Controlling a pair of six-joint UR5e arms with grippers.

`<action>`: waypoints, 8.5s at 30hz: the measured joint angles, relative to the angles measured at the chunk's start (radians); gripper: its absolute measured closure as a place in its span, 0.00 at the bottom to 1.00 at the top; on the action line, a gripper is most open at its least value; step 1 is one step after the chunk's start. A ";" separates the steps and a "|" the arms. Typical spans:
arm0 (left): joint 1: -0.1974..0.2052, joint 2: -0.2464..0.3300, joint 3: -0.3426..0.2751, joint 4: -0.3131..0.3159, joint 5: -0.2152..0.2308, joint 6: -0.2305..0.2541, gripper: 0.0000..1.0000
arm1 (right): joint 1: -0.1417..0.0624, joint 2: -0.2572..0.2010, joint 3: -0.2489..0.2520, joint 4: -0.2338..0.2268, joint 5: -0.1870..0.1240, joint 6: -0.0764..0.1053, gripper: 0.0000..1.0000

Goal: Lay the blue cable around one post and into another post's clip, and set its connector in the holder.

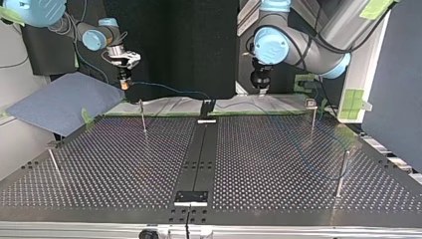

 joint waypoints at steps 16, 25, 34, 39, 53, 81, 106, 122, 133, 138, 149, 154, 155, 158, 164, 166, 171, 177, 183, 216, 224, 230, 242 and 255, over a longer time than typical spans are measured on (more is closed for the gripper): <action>-0.131 -0.131 0.000 0.131 -0.043 -0.040 0.02 | -0.009 -0.036 0.003 0.005 -0.019 0.008 1.00; -0.204 -0.204 0.015 0.203 -0.044 -0.076 0.02 | -0.010 -0.036 0.003 0.004 -0.006 0.011 1.00; -0.274 -0.274 0.081 0.274 -0.041 -0.085 0.02 | -0.010 -0.036 0.003 0.005 -0.005 0.011 1.00; -0.316 -0.316 0.123 0.316 -0.042 -0.088 0.02 | -0.010 -0.036 0.003 0.007 -0.005 0.011 1.00; -0.446 -0.446 0.180 0.446 -0.021 -0.136 0.02 | -0.006 -0.036 0.003 0.008 -0.005 0.011 1.00; -0.469 -0.674 0.236 0.673 0.041 -0.177 0.02 | -0.006 -0.036 0.003 0.007 -0.005 0.021 1.00; -0.379 -0.881 0.398 0.746 0.097 -0.142 0.02 | -0.010 -0.035 0.003 -0.002 0.007 0.030 1.00; -0.336 -1.030 0.469 0.710 0.094 -0.122 0.02 | -0.010 -0.035 0.003 -0.001 0.016 0.029 1.00; -0.305 -1.128 0.490 0.707 0.088 -0.078 0.02 | -0.009 -0.035 0.003 0.001 0.017 0.028 1.00; -0.302 -1.174 0.516 0.700 0.081 -0.055 0.02 | -0.009 -0.035 0.003 0.001 0.016 0.028 1.00; -0.313 -1.204 0.524 0.670 0.007 0.017 0.02 | -0.009 -0.035 0.003 -0.001 0.017 0.029 1.00; -0.316 -1.164 0.522 0.646 -0.004 0.032 0.02 | -0.009 -0.035 0.003 -0.001 0.017 0.029 1.00; -0.316 -1.154 0.524 0.639 -0.005 0.033 0.02 | -0.008 -0.035 0.003 -0.002 0.017 0.029 1.00; -0.316 -1.128 0.529 0.626 -0.004 0.033 0.02 | -0.007 -0.035 0.003 -0.002 0.017 0.029 1.00; -0.314 -1.079 0.533 0.626 -0.004 0.039 0.02 | -0.005 -0.035 0.003 -0.002 0.017 0.030 1.00; -0.313 -1.070 0.533 0.633 -0.003 0.040 0.02 | -0.005 -0.036 0.003 -0.002 0.017 0.030 1.00; -0.311 -1.063 0.539 0.647 -0.004 0.041 0.02 | -0.005 -0.035 0.003 0.000 0.017 0.030 1.00; -0.304 -1.066 0.547 0.646 -0.005 0.041 0.02 | -0.004 -0.035 0.003 0.000 0.017 0.029 1.00; -0.296 -1.068 0.570 0.634 -0.004 0.037 0.02 | -0.004 -0.035 0.003 0.001 0.018 0.029 1.00; -0.266 -1.163 0.771 0.485 -0.043 0.039 0.02 | -0.003 -0.036 0.003 0.001 0.017 0.030 1.00; -0.254 -1.163 0.771 0.488 -0.065 0.062 0.18 | -0.003 -0.036 0.003 0.002 0.016 0.029 1.00; -0.252 -1.163 0.771 0.487 -0.065 0.063 0.56 | -0.006 -0.036 0.003 0.001 0.016 0.028 1.00; -0.249 -1.162 0.771 0.473 -0.064 0.064 0.95 | -0.012 -0.036 0.003 0.000 0.017 0.030 1.00; -0.249 -1.162 0.771 0.473 -0.035 0.062 1.00 | -0.012 -0.036 0.003 0.003 0.016 0.028 1.00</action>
